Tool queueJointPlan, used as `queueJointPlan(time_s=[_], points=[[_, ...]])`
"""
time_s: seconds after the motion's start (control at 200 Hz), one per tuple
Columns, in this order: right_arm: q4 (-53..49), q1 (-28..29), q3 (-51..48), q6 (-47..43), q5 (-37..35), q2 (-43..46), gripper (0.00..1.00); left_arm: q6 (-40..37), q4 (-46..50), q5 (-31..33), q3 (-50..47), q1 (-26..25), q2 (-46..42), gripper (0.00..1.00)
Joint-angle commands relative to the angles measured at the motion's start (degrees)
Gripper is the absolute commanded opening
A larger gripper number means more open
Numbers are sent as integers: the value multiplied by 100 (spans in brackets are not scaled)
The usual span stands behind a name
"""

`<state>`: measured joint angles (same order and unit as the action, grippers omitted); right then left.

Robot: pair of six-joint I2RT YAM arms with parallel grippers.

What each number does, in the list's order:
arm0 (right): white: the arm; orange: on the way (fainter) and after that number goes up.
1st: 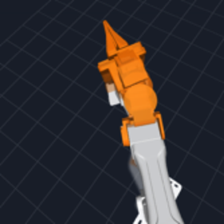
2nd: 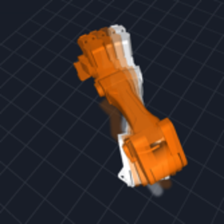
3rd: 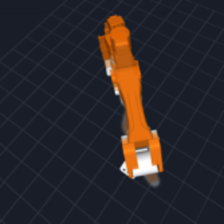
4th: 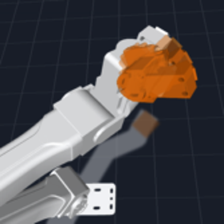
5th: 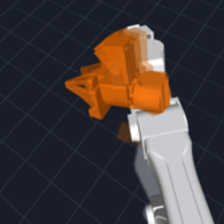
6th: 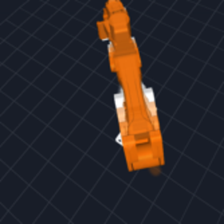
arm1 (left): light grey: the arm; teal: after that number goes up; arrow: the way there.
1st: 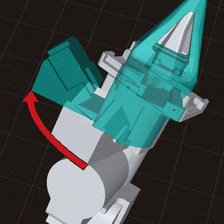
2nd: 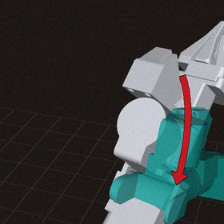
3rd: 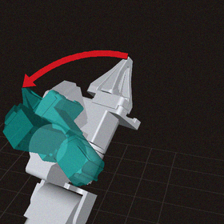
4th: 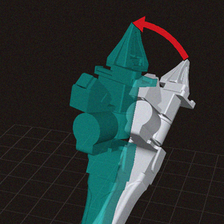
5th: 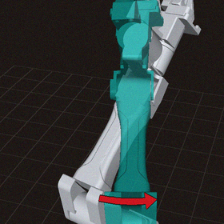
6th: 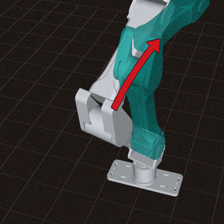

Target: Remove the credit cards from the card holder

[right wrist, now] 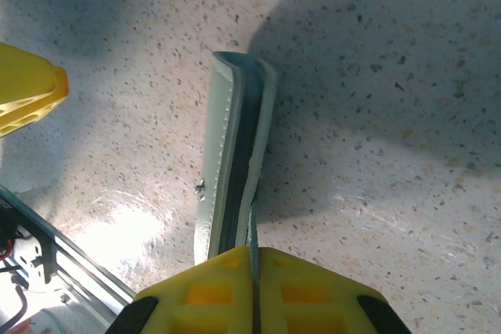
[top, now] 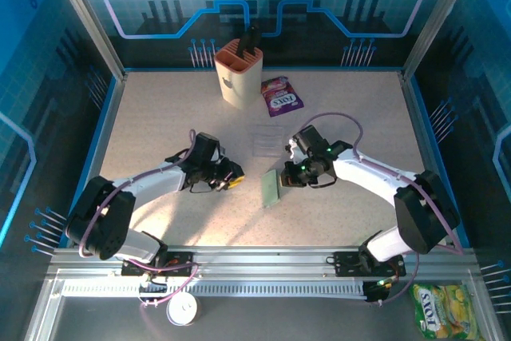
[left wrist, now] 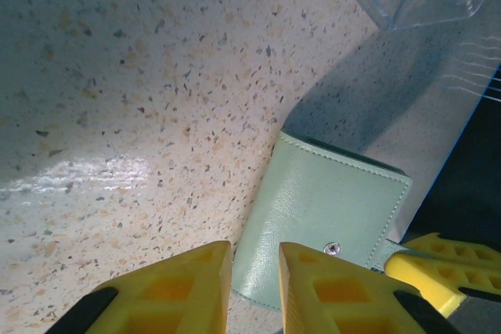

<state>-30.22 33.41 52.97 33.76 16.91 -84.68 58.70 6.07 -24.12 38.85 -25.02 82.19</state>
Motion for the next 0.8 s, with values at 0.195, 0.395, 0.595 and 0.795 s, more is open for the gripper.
queueJointPlan(time_s=[0.195,0.395,0.595,0.795], points=[[-368,109,499,74,32,-93,2,-152,-181,-341,-303,262,-151,24],[-537,330,900,35,26,-396,2,-166,-357,-414,-534,430,-237,24],[-615,489,1248,169,-60,-562,3,-200,-506,-537,-685,592,-231,24],[-648,581,1452,372,-231,-619,2,-294,-650,-658,-695,621,-86,22]])
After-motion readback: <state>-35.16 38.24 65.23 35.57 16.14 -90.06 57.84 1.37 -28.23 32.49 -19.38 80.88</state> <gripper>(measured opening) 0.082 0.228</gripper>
